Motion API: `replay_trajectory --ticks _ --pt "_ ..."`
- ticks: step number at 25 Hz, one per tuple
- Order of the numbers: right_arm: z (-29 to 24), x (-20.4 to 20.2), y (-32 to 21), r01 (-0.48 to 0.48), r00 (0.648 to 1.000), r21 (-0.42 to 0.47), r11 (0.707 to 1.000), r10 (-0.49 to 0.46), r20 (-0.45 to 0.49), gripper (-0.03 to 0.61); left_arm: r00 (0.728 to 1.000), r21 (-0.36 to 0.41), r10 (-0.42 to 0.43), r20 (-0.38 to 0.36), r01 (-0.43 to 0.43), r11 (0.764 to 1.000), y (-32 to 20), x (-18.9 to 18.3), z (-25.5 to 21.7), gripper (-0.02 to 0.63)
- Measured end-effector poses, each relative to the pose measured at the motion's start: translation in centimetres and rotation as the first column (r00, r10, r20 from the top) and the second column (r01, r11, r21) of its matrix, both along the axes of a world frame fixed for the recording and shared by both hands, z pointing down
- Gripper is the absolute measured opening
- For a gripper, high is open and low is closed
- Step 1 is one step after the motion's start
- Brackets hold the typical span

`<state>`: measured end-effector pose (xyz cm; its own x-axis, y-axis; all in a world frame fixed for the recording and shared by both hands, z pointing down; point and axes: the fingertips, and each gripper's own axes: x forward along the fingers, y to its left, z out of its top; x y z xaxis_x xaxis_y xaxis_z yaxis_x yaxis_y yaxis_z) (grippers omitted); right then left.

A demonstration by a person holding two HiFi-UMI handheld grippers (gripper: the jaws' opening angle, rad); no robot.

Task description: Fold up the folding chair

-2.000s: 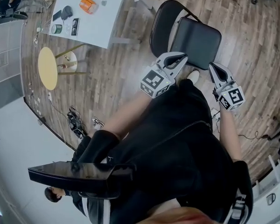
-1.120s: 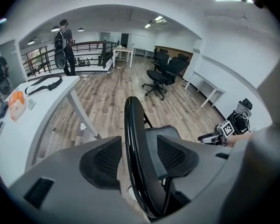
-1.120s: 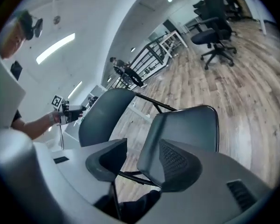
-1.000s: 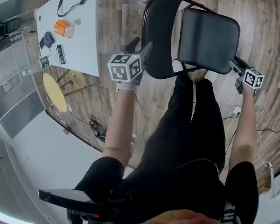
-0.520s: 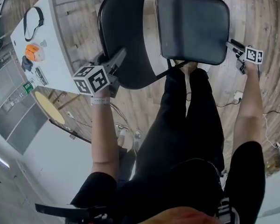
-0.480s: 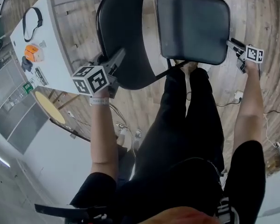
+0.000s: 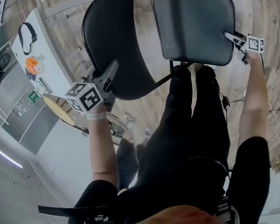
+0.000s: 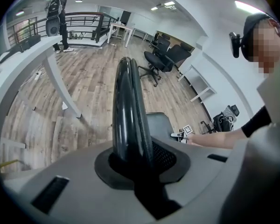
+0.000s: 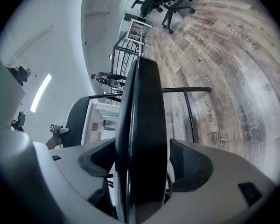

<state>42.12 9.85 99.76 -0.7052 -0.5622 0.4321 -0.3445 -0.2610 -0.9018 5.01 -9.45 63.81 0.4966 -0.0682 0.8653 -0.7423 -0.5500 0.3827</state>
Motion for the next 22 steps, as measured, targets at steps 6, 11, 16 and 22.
replay_trajectory --ticks 6,11,16,22 --pt "-0.1 -0.9 0.0 -0.036 0.995 0.027 0.999 0.034 0.093 0.291 1.0 0.011 0.003 0.007 -0.004 1.0 0.1 -0.1 0.1 0.072" --pt "0.3 -0.1 0.6 0.021 1.0 0.007 1.0 -0.021 -0.008 0.293 1.0 0.001 -0.003 -0.017 0.003 1.0 0.3 0.0 -0.1 0.061" --pt "-3.5 -2.9 -1.5 -0.032 0.985 0.113 0.993 0.012 0.173 0.293 0.999 -0.008 -0.012 -0.04 0.012 1.0 0.1 0.0 -1.6 0.051" --pt "-6.3 -3.4 -1.7 0.039 0.998 0.081 0.996 -0.042 0.035 0.27 0.999 -0.006 -0.024 -0.032 0.024 1.0 -0.7 -1.8 -3.7 0.051"
